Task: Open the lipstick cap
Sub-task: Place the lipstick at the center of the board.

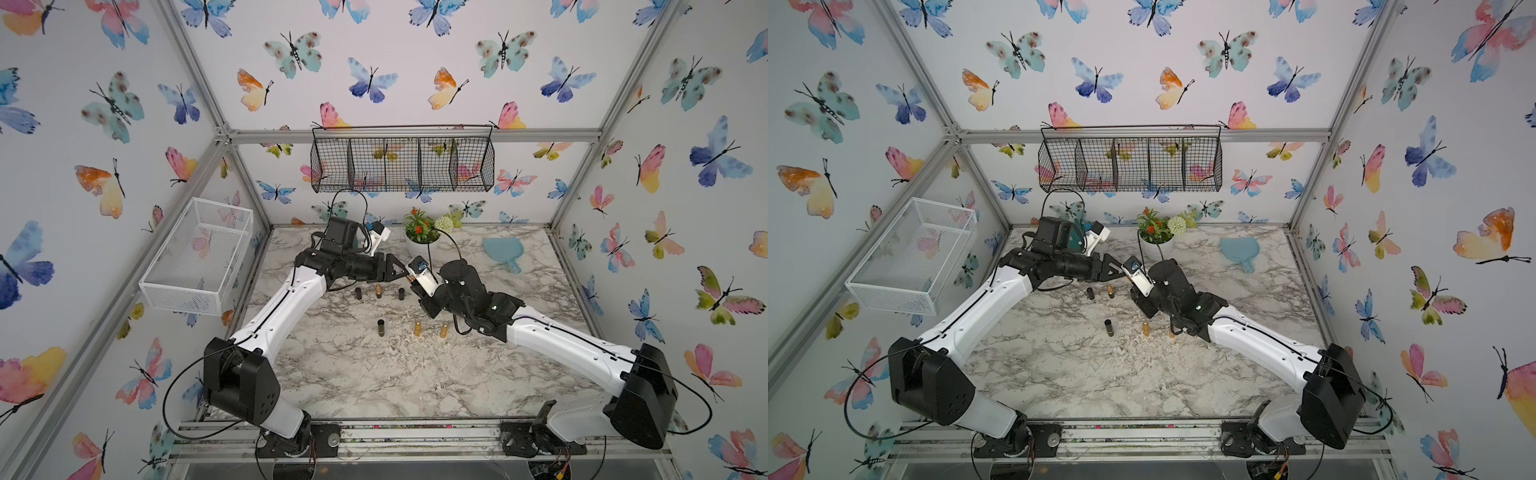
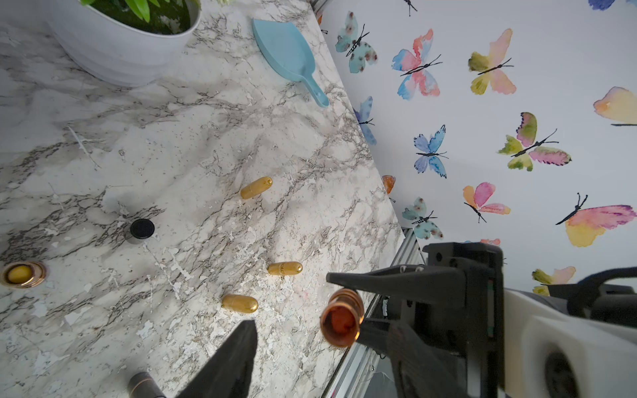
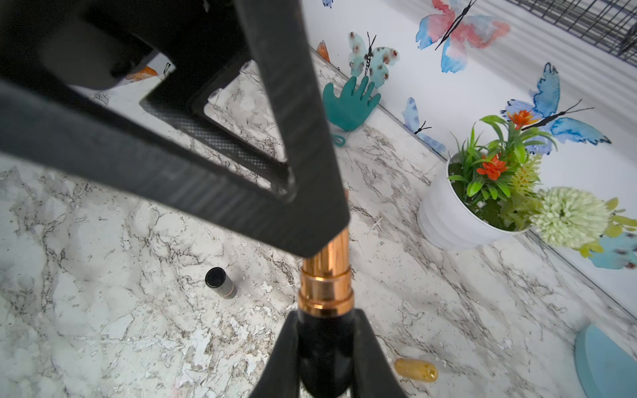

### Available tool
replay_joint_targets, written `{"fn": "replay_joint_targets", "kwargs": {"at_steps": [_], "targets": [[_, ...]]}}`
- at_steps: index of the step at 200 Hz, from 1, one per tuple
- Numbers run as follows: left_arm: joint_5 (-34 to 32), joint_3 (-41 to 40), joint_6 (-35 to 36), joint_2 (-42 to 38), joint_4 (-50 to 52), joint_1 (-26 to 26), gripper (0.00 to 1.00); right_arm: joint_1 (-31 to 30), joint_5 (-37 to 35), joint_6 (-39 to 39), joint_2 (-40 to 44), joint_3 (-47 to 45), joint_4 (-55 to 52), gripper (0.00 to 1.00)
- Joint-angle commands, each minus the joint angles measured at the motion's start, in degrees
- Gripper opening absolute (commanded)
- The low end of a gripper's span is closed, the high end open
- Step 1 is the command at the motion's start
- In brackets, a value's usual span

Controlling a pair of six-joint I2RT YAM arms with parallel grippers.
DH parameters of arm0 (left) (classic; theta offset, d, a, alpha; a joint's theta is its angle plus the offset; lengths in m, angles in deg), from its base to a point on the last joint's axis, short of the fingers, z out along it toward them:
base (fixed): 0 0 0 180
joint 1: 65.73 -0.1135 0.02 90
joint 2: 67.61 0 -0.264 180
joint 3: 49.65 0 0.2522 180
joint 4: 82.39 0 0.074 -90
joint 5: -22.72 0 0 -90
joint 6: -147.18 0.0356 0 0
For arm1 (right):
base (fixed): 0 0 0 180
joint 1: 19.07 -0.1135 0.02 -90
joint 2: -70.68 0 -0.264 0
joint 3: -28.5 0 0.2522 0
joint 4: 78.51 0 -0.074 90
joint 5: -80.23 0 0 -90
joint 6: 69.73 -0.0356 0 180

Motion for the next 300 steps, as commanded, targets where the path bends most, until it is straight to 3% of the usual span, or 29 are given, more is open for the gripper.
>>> {"fn": "replay_joint_targets", "kwargs": {"at_steps": [1, 77, 165, 196, 237, 300], "targets": [[1.85, 0.67, 1.19, 0.51, 0.73, -0.06, 0.61, 0.12, 1.49, 0.29, -0.76, 1.73, 1.02, 0.02], [5.29, 1.76, 1.79, 2.98, 0.73, 0.2, 0.46, 0.1, 0.68, 0.64, -1.01, 1.47, 0.7, 0.02], [6.91, 2.33, 2.25, 4.03, 0.74, 0.52, 0.41, 0.09, 2.03, 1.26, -2.79, 2.28, -0.37, 0.02], [7.4, 2.46, 2.35, 4.29, 0.75, 0.95, 0.35, 0.13, 0.98, 1.04, -2.7, 2.11, -0.11, 0.02], [7.85, 1.99, 2.71, 3.97, 0.73, 0.94, 0.36, 0.14, 0.18, 1.08, -2.22, 1.65, 0.37, 0.02], [7.86, 2.14, 2.92, 4.2, 0.73, 0.99, 0.18, 0.14, 0.61, 1.43, -2.61, 1.73, -0.1, 0.02]]}}
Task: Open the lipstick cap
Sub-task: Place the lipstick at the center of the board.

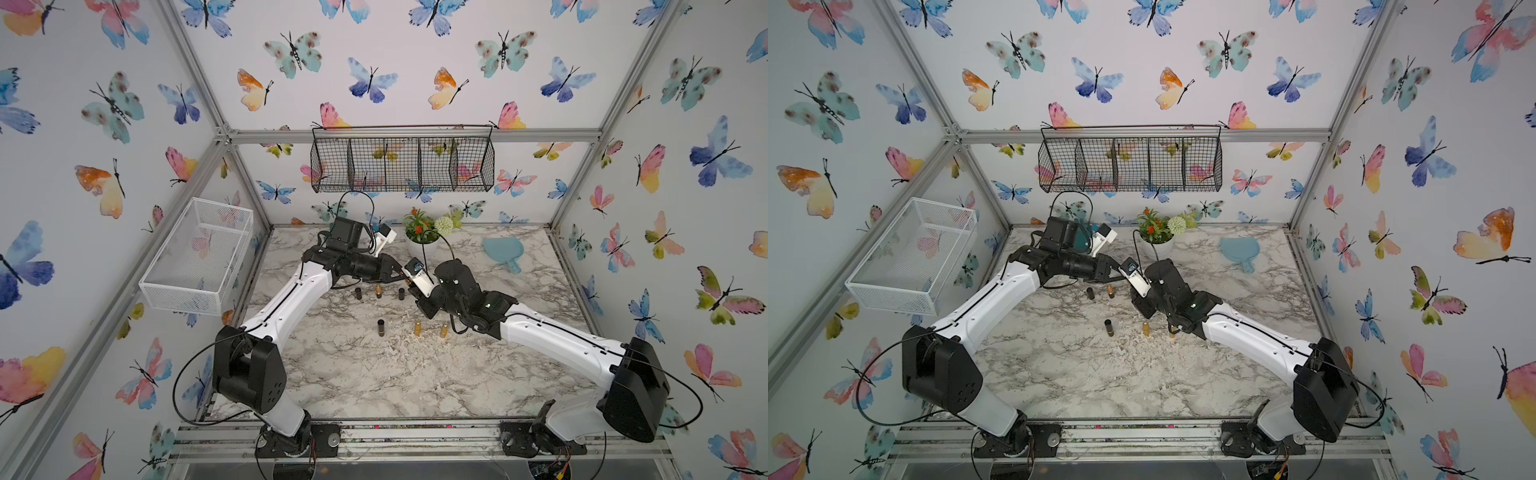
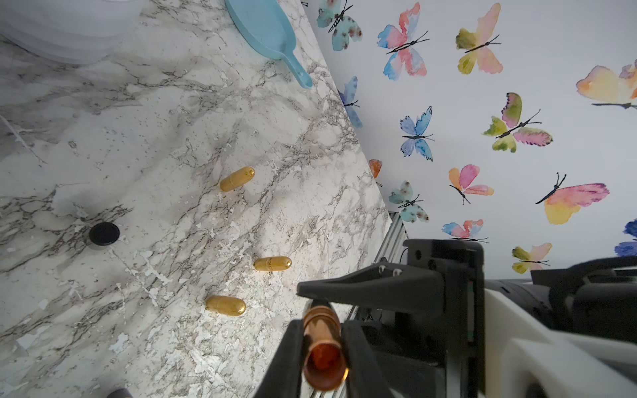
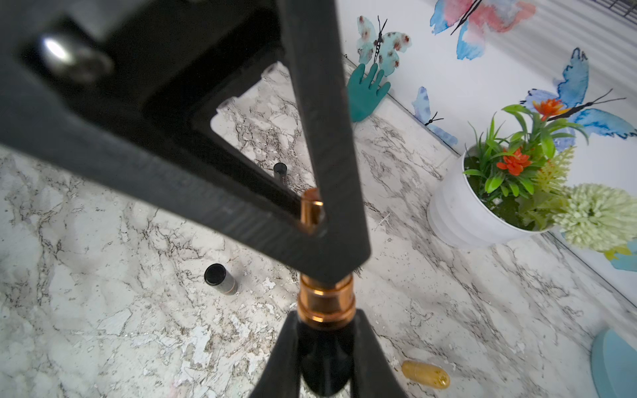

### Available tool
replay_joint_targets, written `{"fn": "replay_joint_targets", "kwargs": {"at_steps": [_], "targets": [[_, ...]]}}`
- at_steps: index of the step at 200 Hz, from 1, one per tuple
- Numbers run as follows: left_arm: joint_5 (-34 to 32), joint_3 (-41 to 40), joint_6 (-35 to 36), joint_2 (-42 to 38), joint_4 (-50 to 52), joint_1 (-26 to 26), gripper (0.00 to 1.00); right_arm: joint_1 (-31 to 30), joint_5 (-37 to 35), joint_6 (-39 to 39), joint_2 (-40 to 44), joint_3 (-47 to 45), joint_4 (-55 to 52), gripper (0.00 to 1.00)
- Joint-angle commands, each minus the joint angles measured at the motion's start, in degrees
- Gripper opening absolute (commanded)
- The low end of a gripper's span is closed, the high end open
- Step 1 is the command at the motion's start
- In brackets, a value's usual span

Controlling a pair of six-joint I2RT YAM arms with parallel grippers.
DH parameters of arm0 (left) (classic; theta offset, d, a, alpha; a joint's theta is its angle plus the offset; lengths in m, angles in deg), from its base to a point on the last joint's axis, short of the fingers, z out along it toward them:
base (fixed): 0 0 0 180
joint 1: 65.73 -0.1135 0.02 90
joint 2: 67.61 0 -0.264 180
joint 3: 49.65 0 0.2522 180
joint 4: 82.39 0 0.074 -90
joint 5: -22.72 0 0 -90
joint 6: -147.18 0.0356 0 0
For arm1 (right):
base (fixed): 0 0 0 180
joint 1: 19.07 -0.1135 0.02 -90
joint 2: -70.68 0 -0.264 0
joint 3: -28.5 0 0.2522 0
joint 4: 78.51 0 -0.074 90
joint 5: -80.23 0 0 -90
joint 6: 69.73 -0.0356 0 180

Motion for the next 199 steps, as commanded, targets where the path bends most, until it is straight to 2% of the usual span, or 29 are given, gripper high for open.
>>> {"fn": "replay_joint_targets", "kwargs": {"at_steps": [1, 36, 59, 69, 78, 107, 138, 171, 199], "targets": [[2.85, 0.92, 0.76, 0.31, 0.55, 0.62, 0.18, 0.14, -0.17, 0.47, -0.01, 1.21, -0.03, 0.02], [2.81, 1.06, 0.77, 0.8, 0.55, 0.62, 0.14, 0.1, -0.91, 0.73, 0.12, 1.31, -0.31, 0.04], [2.5, 1.55, 0.49, 1.1, 0.55, 0.61, 0.13, 0.1, -2.54, 0.21, -0.1, 1.56, -0.75, 0.3], [2.23, 1.94, 0.43, 1.26, 0.55, 0.57, 0.13, 0.1, -2.84, 0.21, -0.1, 1.66, -0.85, 0.45], [1.9, 2.37, 0.26, 1.41, 0.51, 0.49, 0.13, 0.14, -3.22, 0.21, -0.01, 1.65, -0.98, 0.51], [-0.72, 4.43, 0.28, 1.94, 0.62, 0.08, 0.13, 0.14, -5.83, 0.38, 1.48, 2.33, -2.2, 0.53], [-8.65, 7.76, -0.36, 4.09, 0.55, 0.22, 0.13, 0.14, -8.03, 0.54, 5.79, 2.52, -3.0, 0.55], [-27.77, 11.85, 3.67, 6.9, 0.55, 4.29, 0.13, 0.08, -11.3, 0.82, 10.17, 2.36, -4.3, 0.56], [-37.25, 13.94, 6.14, 11.8, 0.2, 8.49, 0.14, 0.14, -13.65, 0.56, 12.76, 2.44, -6.24, 0.56]]}}
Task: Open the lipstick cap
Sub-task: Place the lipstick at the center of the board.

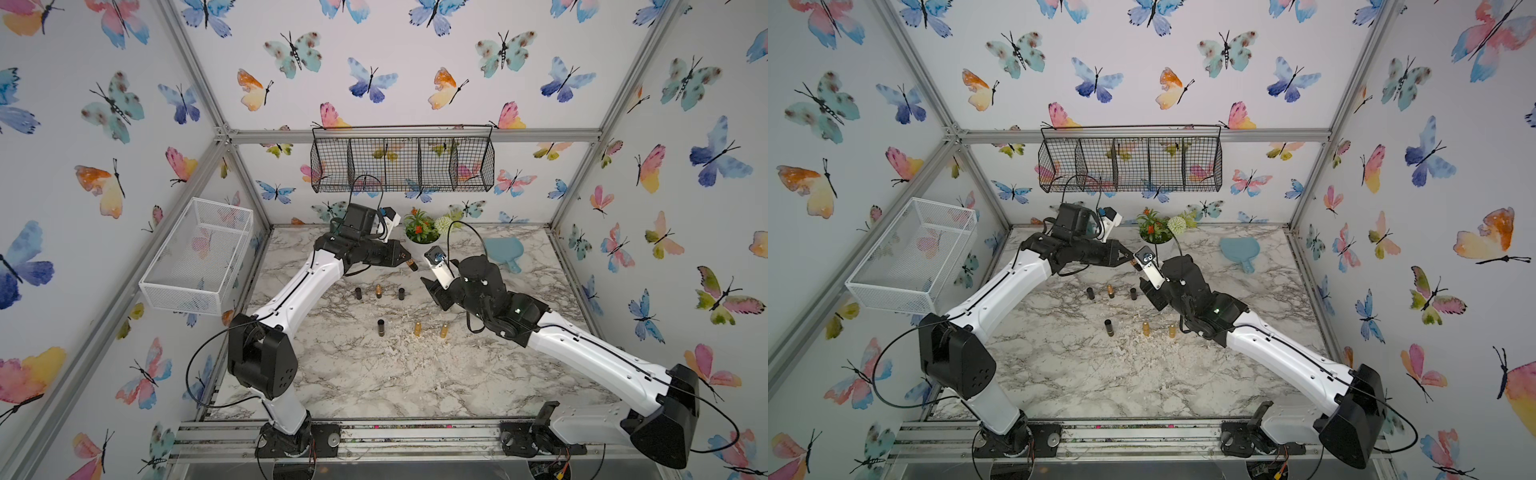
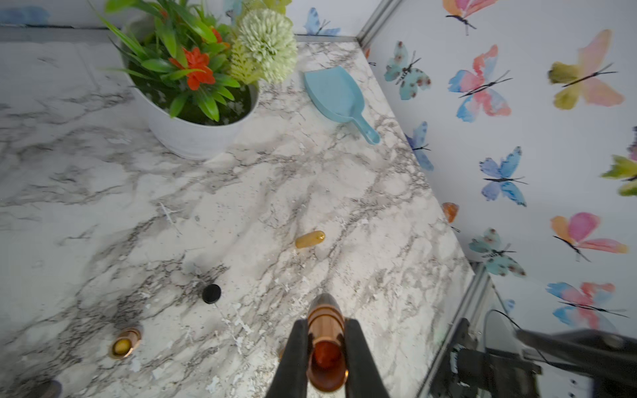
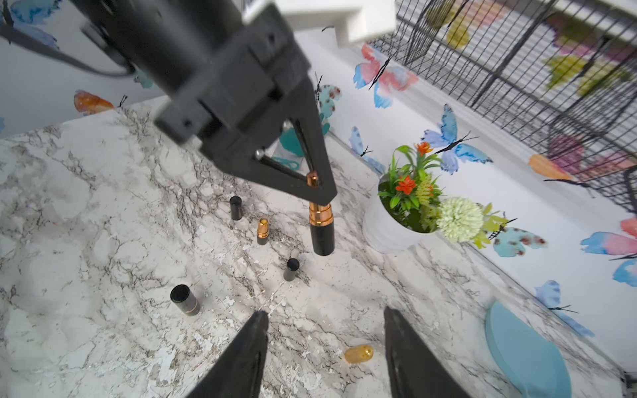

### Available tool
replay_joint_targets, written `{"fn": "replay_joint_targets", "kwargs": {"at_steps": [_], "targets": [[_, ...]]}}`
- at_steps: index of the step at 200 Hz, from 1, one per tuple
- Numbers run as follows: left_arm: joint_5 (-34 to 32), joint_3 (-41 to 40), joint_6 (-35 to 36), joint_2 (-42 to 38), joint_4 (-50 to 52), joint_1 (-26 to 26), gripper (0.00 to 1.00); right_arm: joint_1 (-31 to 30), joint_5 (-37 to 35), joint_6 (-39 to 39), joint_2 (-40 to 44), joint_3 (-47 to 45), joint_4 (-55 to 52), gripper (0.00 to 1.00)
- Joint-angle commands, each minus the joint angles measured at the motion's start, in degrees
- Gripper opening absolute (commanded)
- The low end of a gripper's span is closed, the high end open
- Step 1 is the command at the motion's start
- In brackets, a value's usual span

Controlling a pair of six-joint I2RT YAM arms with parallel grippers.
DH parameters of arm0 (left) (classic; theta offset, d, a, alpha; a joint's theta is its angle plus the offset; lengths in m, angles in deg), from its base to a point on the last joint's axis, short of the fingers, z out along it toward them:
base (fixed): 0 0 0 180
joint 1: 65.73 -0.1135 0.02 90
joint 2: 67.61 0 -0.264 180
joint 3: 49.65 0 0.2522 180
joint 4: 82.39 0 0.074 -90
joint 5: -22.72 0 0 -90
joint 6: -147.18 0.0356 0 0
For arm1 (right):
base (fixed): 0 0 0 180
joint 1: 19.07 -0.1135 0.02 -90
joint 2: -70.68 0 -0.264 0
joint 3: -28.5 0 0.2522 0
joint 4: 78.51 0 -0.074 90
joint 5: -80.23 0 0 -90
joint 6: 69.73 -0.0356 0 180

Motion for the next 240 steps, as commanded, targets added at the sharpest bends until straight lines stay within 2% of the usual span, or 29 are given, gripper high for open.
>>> {"fn": "replay_joint_targets", "kwargs": {"at_steps": [1, 43, 105, 197, 240], "targets": [[-14.07, 1.88, 3.87, 4.34, -0.08, 4.03, 0.14, 0.12, -3.8, -0.03, 1.56, 1.26, -2.8, 0.56], [-23.97, 2.74, 5.12, 11.82, -0.39, 9.77, 0.14, 0.16, -8.44, -0.34, 3.75, 0.39, -5.63, 0.56], [-26.56, -3.65, 2.73, 15.23, -7.36, 10.68, 0.12, 0.16, -7.91, -1.83, 5.74, -2.07, -5.95, 0.56], [-29.19, -4.52, 3.23, 20.32, -10.1, 11.73, 0.13, 0.16, -8.5, -2.49, 6.48, -3.55, -6.36, 0.56], [-29.61, -4.62, 3.86, 21.4, -9.99, 12.34, 0.17, 0.16, -8.7, -2.57, 6.42, -4.06, -6.12, 0.56]]}}
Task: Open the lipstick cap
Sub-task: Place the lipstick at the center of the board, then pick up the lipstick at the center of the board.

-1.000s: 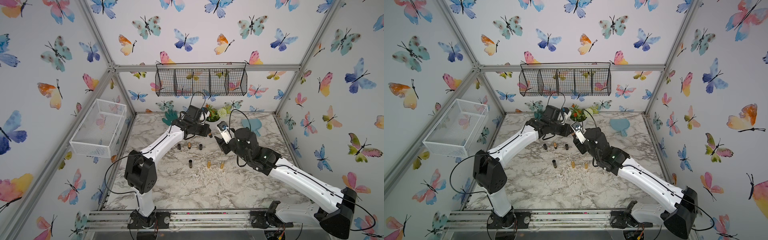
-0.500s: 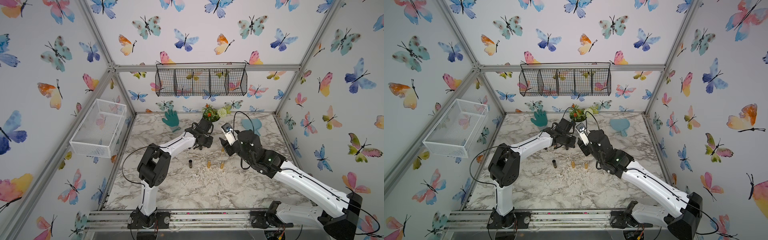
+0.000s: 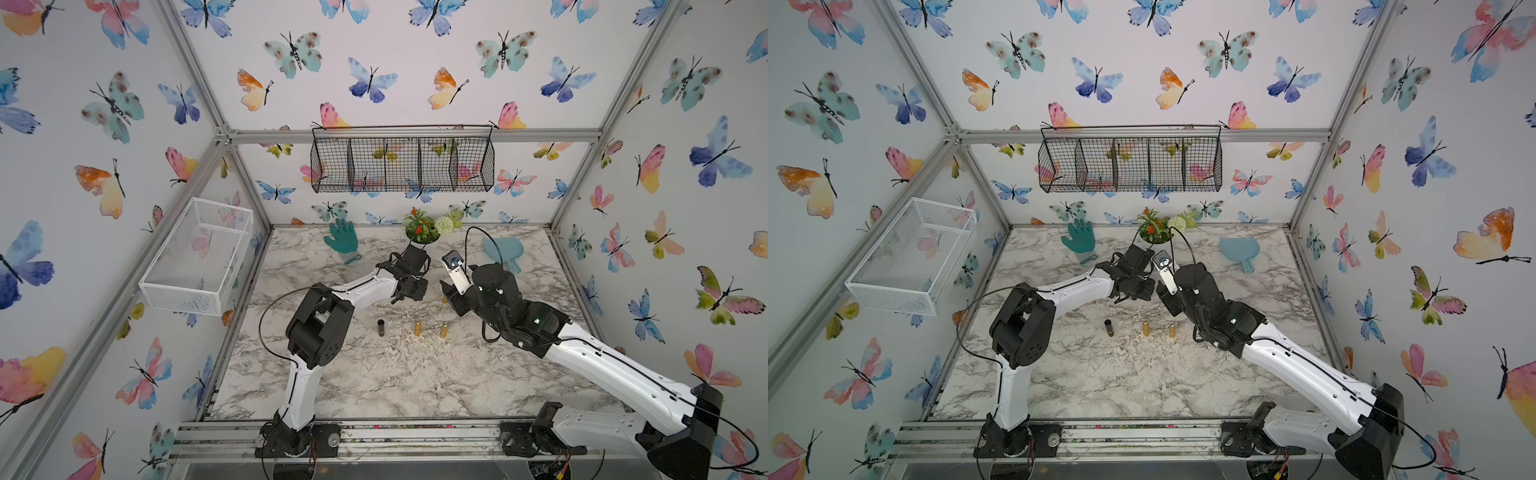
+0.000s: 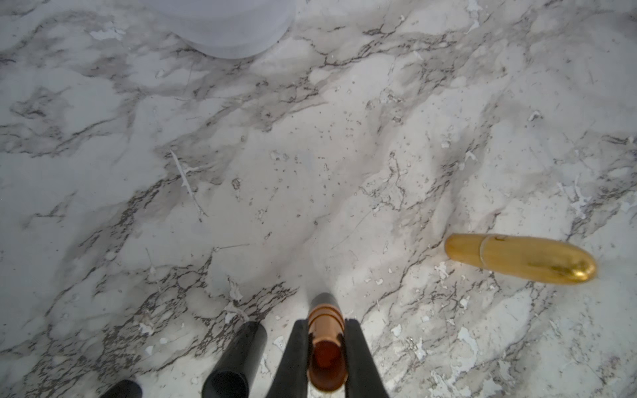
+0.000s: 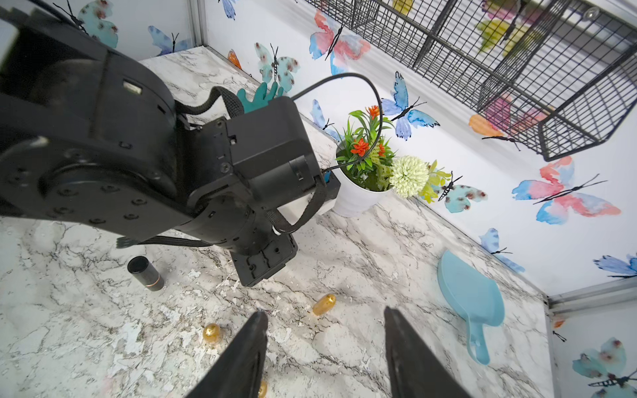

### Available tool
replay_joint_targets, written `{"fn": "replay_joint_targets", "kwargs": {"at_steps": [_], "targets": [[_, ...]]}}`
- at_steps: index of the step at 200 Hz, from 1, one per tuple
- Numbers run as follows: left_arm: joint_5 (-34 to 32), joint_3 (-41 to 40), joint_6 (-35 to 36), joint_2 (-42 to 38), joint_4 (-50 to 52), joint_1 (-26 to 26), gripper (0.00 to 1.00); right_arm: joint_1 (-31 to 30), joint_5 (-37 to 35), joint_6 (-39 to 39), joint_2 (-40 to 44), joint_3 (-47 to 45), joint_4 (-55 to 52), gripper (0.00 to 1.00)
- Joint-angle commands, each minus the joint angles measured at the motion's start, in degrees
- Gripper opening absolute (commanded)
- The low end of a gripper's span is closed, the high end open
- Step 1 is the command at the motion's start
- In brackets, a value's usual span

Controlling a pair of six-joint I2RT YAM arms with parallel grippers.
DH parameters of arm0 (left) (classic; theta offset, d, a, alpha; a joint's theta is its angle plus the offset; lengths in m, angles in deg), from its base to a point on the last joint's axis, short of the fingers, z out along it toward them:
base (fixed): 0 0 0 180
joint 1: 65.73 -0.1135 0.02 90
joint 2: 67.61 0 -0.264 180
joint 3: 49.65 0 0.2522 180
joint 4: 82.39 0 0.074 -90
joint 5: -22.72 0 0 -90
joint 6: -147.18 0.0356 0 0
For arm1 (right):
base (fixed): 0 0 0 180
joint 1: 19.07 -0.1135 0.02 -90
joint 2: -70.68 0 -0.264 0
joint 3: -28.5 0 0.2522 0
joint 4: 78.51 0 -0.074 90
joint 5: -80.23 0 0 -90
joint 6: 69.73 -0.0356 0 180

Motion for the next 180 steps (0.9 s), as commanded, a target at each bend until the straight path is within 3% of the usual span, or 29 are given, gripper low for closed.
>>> {"fn": "replay_joint_targets", "kwargs": {"at_steps": [1, 30, 83, 180], "targets": [[-1.33, 0.18, 0.54, 1.65, -0.25, 0.79, 0.17, 0.14, -1.22, -0.95, 1.0, -0.82, -0.13, 0.56], [-1.72, 0.03, 1.38, 2.49, -0.11, 1.41, 0.24, 0.14, -1.31, -0.96, 0.58, -1.02, -0.04, 0.57], [-2.16, 1.04, 1.3, 0.88, 0.72, 1.76, 0.48, 0.14, -1.14, -0.96, 0.38, -0.5, -0.3, 0.56], [6.88, 12.41, 1.82, -2.36, 8.38, 2.75, 0.6, 0.08, -3.47, -0.87, 4.8, 4.52, -6.31, 0.56]]}}
